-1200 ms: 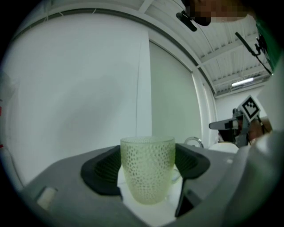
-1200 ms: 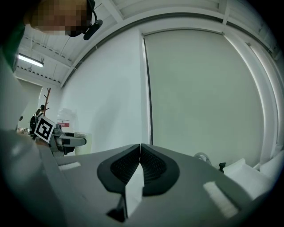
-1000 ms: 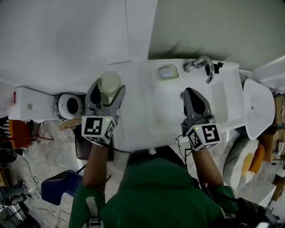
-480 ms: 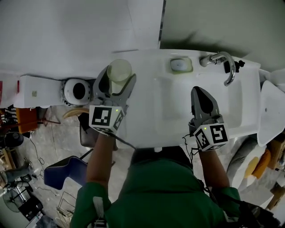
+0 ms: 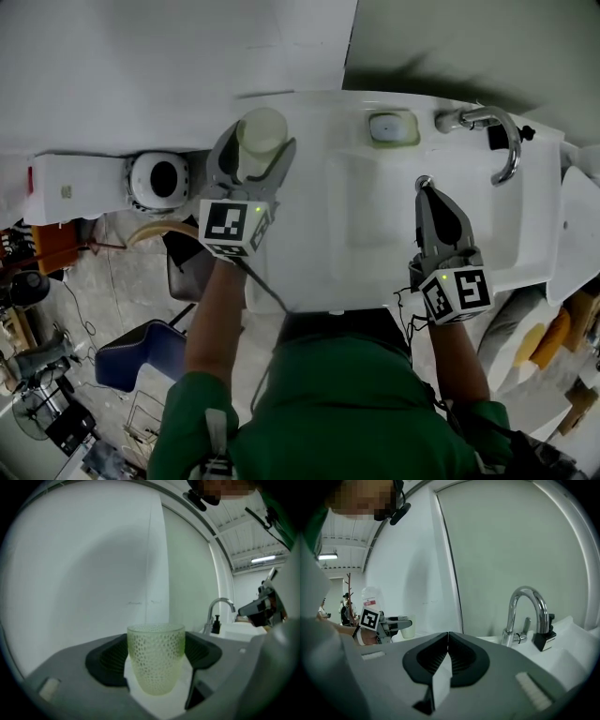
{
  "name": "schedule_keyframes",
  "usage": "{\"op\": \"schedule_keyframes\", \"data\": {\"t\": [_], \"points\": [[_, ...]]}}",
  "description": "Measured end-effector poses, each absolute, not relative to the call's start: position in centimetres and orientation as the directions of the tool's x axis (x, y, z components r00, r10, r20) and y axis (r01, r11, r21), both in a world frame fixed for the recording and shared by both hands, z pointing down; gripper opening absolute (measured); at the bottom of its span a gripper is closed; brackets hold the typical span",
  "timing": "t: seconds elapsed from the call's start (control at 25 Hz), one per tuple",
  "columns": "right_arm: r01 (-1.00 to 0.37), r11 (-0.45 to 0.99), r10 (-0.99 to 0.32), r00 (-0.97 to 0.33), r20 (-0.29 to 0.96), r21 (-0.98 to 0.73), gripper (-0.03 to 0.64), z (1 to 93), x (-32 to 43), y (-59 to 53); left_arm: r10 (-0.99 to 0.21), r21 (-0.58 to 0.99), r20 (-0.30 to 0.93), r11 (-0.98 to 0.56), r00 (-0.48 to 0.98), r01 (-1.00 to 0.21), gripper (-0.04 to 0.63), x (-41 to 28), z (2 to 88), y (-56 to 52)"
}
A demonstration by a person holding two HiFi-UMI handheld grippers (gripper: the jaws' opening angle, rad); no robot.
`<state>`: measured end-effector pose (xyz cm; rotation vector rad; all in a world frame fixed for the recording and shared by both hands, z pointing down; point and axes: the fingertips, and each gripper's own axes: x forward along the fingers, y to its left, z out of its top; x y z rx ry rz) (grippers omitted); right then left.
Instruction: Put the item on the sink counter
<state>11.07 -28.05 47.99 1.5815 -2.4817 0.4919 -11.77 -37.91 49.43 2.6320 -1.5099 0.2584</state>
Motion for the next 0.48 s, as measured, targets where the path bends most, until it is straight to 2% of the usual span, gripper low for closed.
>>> {"op": "schedule_keyframes", "data": {"t": [0.48], "points": [[-0.915,0.362,-0.843,-0.402,0.357,-0.177,0.002,50.0,11.7,-28.3,-0.824,0.021,0.26,-0.517,0.504,-0.856,0.367,-11.6,55.3,-40.3]]}}
